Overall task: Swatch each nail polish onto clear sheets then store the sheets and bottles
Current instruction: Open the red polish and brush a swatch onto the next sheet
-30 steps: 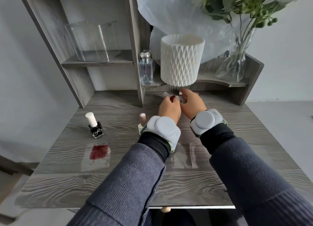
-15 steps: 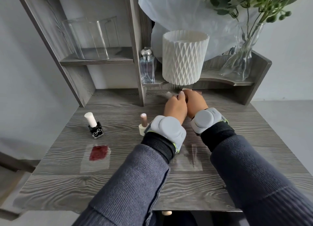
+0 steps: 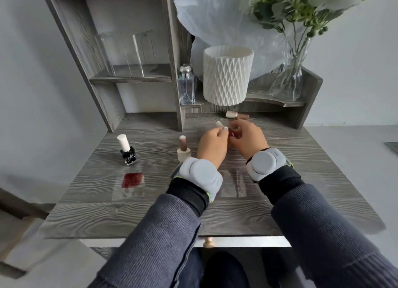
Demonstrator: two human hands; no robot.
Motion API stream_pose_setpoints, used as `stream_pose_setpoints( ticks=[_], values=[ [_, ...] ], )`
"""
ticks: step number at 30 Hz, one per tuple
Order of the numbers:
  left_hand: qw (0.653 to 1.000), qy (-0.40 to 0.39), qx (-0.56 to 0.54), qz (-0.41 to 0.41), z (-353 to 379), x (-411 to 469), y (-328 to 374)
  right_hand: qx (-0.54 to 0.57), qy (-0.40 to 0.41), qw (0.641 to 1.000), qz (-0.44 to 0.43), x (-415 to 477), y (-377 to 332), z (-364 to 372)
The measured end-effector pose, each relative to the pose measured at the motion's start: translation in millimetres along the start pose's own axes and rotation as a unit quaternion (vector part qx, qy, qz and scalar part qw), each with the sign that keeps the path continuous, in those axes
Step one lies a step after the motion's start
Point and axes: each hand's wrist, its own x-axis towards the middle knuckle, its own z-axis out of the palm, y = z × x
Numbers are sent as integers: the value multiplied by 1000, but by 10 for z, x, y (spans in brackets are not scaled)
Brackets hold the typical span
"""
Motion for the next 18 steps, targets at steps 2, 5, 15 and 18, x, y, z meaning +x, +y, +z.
stream_pose_setpoints(
  ticks=[2,5,15,18],
  values=[
    [1000,16,-5,15,-5,-96,-23,9,14,1000,0,-129,18,-25],
    [998,31,-32,39,15,-247,-60,42,36,998,0,-283,18,-58],
    [980,148,-16,129,69,-452,-244,174,129,975,-48,-741,-14,-25],
    [974,161,9,157,70,-441,-257,220,135,964,-54,-795,-9,-2]
  ],
)
